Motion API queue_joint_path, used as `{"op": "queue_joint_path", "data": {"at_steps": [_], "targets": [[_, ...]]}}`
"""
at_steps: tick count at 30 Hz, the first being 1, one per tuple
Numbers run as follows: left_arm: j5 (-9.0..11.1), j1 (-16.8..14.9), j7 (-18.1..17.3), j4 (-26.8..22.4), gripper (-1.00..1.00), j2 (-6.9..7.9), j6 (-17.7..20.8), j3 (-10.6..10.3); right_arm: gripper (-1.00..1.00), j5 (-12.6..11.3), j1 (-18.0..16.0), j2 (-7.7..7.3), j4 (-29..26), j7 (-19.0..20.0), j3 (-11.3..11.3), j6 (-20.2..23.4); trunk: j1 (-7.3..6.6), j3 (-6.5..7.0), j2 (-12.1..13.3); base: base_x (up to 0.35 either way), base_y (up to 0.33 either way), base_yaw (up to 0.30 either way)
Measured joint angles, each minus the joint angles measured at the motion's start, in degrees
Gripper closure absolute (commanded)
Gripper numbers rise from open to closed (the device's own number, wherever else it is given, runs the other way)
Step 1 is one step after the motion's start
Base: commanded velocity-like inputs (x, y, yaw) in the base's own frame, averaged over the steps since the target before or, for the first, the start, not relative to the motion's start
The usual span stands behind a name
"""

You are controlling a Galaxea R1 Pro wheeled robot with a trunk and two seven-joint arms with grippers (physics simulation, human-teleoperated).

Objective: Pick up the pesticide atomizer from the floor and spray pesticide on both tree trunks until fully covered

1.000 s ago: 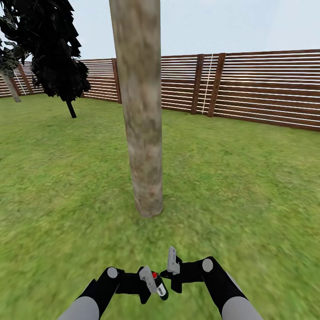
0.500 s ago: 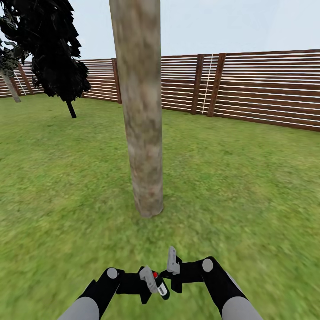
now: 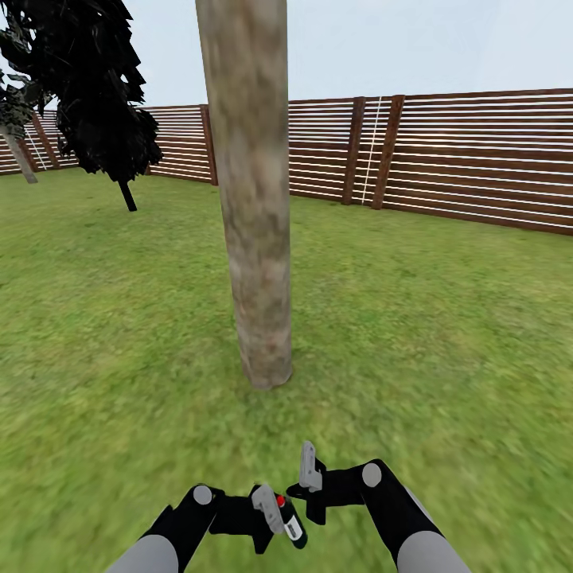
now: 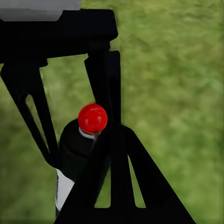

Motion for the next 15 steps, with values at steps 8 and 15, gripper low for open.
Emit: {"op": "queue_joint_path", "data": {"at_steps": [8, 15], "targets": [[0.1, 0.0, 0.1, 0.5, 1.00, 0.00, 0.0, 0.0, 1.00, 0.0, 0.0, 0.00, 0.0, 0.0, 0.0, 0.0, 0.00, 0.00, 0.0, 0.000, 0.000, 0.000], [1.6, 0.0, 0.1, 0.5, 1.00, 0.00, 0.0, 0.0, 1.00, 0.0, 0.0, 0.00, 0.0, 0.0, 0.0, 0.0, 0.00, 0.00, 0.0, 0.000, 0.000, 0.000]]}}
